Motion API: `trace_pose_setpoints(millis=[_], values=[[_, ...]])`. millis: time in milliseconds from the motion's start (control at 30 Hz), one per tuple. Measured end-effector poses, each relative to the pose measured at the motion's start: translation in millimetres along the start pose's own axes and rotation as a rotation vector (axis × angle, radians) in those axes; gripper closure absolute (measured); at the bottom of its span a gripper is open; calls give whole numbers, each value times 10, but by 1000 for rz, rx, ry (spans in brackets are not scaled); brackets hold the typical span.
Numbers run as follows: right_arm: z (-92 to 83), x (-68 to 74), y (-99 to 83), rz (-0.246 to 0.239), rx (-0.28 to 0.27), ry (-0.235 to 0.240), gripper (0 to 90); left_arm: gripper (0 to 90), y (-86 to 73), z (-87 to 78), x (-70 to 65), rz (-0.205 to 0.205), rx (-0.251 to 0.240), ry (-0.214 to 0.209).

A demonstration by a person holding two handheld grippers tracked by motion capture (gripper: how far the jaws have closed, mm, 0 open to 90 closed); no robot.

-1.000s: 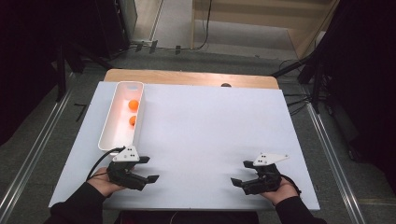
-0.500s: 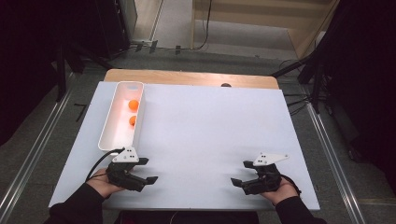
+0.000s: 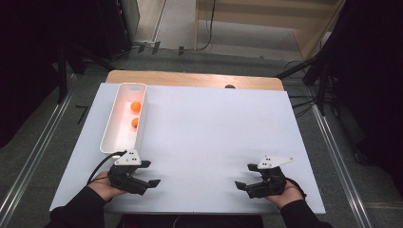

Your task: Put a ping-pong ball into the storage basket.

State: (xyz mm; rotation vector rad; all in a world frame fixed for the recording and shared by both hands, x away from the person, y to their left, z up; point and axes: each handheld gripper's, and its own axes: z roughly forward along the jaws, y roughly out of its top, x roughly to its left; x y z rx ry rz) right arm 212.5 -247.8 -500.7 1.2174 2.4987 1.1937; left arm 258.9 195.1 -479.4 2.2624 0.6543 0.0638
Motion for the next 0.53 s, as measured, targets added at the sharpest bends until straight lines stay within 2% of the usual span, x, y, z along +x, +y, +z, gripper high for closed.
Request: trace_pose_setpoints(millis=[533], values=[[3, -2, -2, 0, -1, 2, 126, 222, 3, 13, -6, 0, 10, 2]])
